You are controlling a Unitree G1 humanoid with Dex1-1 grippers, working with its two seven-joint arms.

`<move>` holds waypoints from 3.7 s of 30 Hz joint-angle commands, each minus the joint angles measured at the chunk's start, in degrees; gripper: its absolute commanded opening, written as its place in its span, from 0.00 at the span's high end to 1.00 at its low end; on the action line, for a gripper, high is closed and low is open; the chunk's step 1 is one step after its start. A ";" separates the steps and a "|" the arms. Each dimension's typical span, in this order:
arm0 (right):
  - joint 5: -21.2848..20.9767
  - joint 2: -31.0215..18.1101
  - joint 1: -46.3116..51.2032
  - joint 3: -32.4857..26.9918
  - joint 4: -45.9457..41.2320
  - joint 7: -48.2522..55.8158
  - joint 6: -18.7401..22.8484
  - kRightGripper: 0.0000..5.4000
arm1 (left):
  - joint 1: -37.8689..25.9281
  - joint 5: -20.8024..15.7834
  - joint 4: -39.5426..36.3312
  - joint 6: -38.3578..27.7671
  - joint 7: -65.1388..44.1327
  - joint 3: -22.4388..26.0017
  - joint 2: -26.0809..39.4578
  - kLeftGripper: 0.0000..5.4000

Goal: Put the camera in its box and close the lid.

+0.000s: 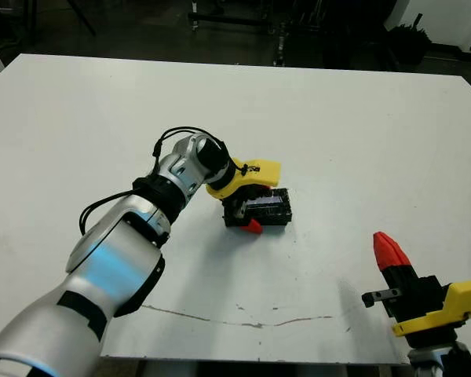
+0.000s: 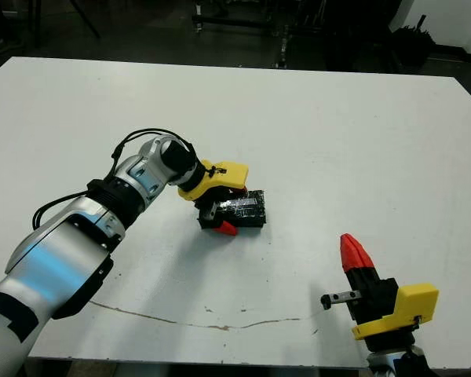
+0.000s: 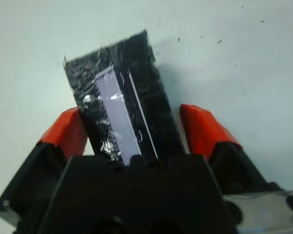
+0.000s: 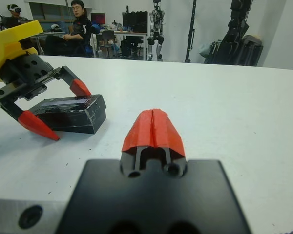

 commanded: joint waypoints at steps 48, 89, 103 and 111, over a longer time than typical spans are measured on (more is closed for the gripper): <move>1.02 -0.90 -0.04 -0.40 0.93 1.81 -0.41 1.00 | 13.38 -17.70 -0.22 22.66 5.55 19.22 -2.41 0.00; 2.82 0.09 -2.33 -0.83 -3.13 -3.16 3.10 1.00 | 63.61 -43.31 -77.09 17.82 38.31 44.89 9.21 0.32; -1.89 0.89 -3.59 -0.37 -3.54 -6.33 1.98 1.00 | 72.70 -33.62 -76.12 5.00 47.91 38.65 4.29 0.69; -2.99 1.27 -3.89 -0.06 -3.06 -6.79 1.30 1.00 | 72.15 -33.26 -74.50 3.50 49.23 37.32 4.61 0.91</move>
